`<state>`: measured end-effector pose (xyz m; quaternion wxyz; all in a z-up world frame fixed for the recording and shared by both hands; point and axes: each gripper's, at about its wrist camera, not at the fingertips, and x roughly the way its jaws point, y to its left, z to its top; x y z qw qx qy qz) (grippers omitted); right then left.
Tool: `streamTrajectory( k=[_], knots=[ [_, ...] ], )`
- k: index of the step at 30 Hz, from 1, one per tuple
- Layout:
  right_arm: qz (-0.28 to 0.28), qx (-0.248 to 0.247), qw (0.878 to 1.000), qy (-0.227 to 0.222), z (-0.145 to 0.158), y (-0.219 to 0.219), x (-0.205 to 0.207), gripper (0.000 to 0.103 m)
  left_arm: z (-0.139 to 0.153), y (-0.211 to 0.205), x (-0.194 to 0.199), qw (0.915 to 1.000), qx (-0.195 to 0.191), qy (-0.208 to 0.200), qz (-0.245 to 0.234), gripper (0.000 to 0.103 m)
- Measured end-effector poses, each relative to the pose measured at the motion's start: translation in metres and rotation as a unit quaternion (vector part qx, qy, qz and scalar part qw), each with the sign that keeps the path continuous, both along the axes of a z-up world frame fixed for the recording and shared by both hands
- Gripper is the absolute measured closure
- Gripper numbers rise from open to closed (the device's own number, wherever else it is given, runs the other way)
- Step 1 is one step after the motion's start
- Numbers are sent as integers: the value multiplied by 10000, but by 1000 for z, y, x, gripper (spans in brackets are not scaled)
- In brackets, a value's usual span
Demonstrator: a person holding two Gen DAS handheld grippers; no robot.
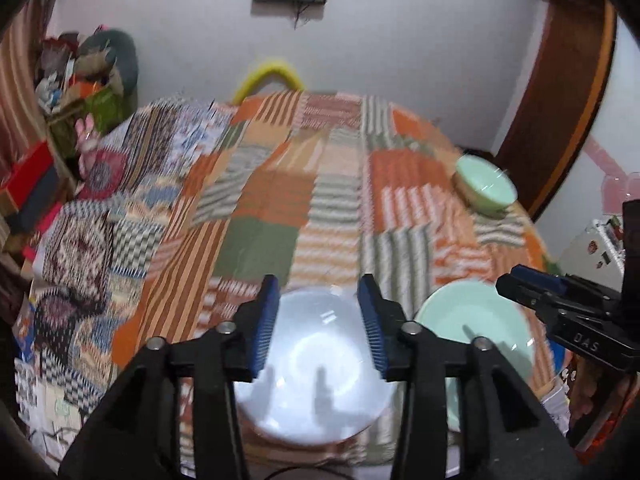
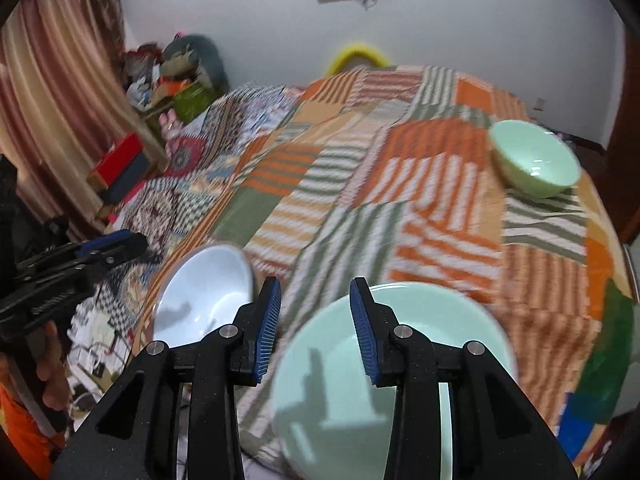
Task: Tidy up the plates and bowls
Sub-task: 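Open both grippers and withdraw from the nested bowls, then move both grippers to the mint green bowl rim and close on it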
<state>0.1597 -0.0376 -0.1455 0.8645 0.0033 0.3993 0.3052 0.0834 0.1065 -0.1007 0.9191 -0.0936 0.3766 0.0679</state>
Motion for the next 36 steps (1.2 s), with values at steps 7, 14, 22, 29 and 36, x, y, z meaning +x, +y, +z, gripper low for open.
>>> streamTrajectory(
  k=[7, 14, 22, 29, 36],
  knots=[
    [-700, 246, 9965, -383, 26, -66, 16, 63, 39, -38, 29, 9985, 89, -436, -305, 49],
    [-1423, 375, 9865, -714, 48, -130, 39, 62, 61, -76, 64, 9955, 57, -709, -625, 38],
    [-1870, 516, 9788, -653, 45, -166, 72, 58, 53, -116, 110, 9927, 66, -693, -989, 23],
    [-2072, 526, 9766, -236, 19, -173, 123, 58, 9, -127, 162, 9939, -53, -155, -1088, 23],
    [-2131, 268, 9765, 161, -12, -167, 172, 58, -26, -118, 192, 9940, -264, 194, -1046, 23]
  ],
)
